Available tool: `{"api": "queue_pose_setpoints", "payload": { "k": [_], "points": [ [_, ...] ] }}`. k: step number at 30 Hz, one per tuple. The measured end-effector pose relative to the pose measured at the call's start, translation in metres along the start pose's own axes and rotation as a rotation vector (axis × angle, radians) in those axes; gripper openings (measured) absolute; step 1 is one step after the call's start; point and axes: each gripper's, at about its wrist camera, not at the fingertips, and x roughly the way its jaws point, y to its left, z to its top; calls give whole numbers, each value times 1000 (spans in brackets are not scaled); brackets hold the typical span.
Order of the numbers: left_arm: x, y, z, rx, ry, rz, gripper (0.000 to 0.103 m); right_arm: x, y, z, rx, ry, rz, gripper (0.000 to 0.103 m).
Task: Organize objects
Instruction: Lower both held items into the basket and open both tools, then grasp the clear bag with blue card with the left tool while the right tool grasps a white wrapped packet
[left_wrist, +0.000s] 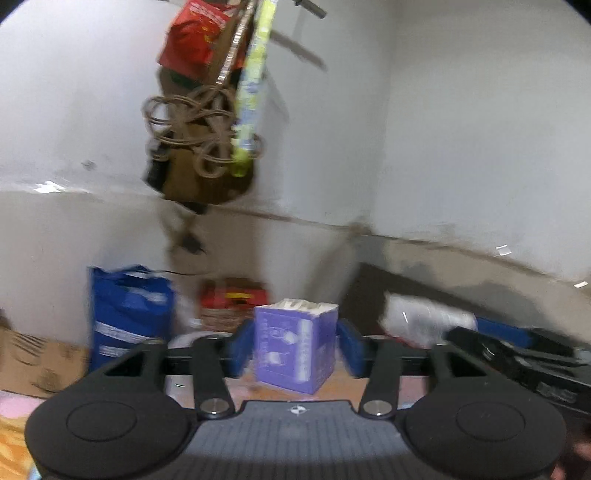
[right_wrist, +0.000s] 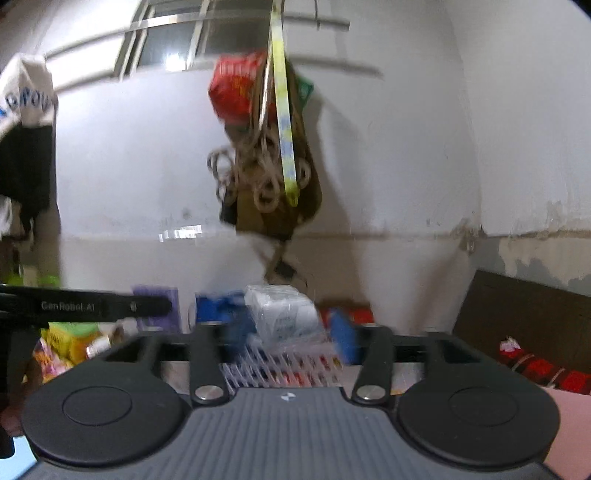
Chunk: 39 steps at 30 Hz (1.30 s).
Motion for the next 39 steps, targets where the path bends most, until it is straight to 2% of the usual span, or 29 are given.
{"api": "queue_pose_setpoints", "payload": {
  "k": [1,2,4,7,11,13,15,16,18,23,29,32,37,38,39],
  "points": [
    [5,0,-3,10,27,26,94,1,0,-4,3,6,9,95],
    [7,2,-8,9,49,15,94,-2,1,-9,-1,4,10,100],
    [1,10,-16,-4,63,-30,94,-12,3,-17,-8,13,9,103],
    [-21,18,-22,-22,26,-53,94,-31,-1,-30,21,0,0,103],
    [-59,30,-41,-21,38,-38,94,-38,-14,-54,114,93,-30,103],
    [-72,42,-58,-15,75,27,94,-36,-18,-75,121,205,-22,103],
    [-76,57,-75,-39,129,78,93,-31,-21,-94,129,324,-13,99],
    [-74,67,-83,-61,165,103,92,-32,-25,-102,155,346,6,95],
    [-72,80,-95,-87,207,123,89,-29,-30,-111,211,402,44,95],
    [-67,86,-112,-92,247,125,89,-15,-25,-119,218,457,62,95],
    [-53,80,-122,-37,304,151,89,-10,-22,-120,205,489,92,94],
    [-47,78,-123,-27,325,159,83,-8,-16,-120,163,504,111,86],
    [-43,74,-124,-14,335,158,77,-6,-6,-119,110,511,94,84],
    [-43,74,-125,-14,334,155,71,-7,-6,-119,110,507,94,84],
    [-44,73,-125,-12,330,146,59,-8,-6,-119,111,500,90,84]
  ]
}}
